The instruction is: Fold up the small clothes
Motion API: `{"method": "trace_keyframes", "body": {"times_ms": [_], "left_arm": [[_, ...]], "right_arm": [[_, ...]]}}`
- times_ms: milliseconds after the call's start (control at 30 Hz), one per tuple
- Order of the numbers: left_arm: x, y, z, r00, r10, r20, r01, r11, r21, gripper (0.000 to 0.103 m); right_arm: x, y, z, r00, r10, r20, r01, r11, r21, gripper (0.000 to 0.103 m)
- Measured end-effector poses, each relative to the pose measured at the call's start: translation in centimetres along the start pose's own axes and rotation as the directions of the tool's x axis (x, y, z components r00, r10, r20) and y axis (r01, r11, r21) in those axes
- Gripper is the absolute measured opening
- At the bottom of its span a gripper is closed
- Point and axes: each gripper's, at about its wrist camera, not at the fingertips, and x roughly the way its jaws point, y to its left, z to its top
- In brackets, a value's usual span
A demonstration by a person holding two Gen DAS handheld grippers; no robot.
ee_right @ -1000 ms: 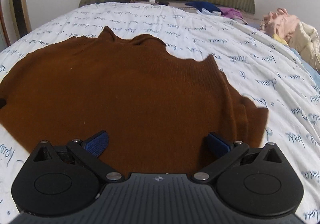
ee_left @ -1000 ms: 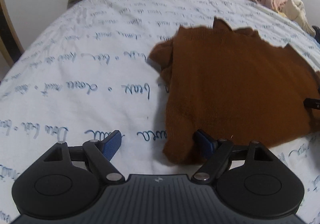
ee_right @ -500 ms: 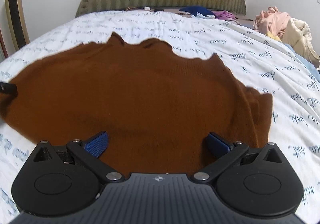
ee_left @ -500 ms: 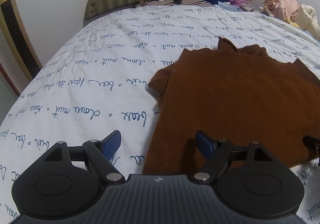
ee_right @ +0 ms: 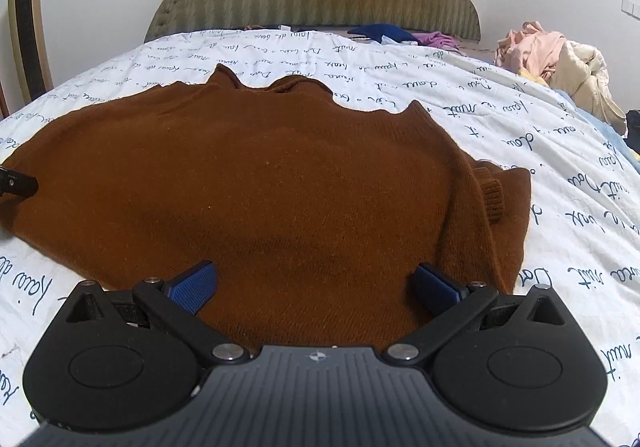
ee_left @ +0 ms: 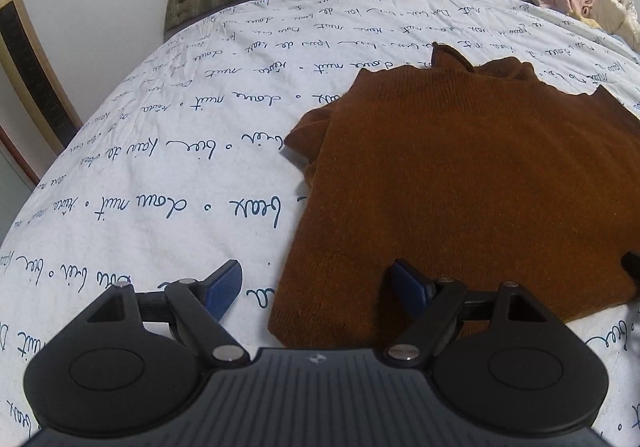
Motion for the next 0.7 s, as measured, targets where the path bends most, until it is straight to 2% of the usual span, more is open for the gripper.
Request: {"method": "trace_keyframes", "body": {"times_ms": [267,400,533,700], "left_arm": [[-0.7,0.6,0.7,0.999,-0.021,0.047,0.02,1.0,0.022,0.082],[-0.3,2.2,2.0,0.995,-0.084,0.048,0.085,0.996,-0.017,0.082],[0.4,3.4,3.2,0.993,-0.102,0.065,0.105,0.994,-0.04,0.082],[2.4,5.6,4.5,0.972,-0.23,0.056,0.235,0.964,-0.122,0.082]], "right_arm": [[0.0,-0.4,0.2,1.0,0.01,-0.017,-0.01,0.999,0.041,0.103],[-1.0,0.4,0.8,1.0,0.015,-0.006,-0.015,1.0,0.025,0.103],[-1.9,2.2,1.5,0.999,0.04,0.008,-0.04,0.999,-0.007,0.103],[-2.8,6.1,2.2,0.998,0.047,0.044,-0.04,0.99,-0.135,0.103]]}}
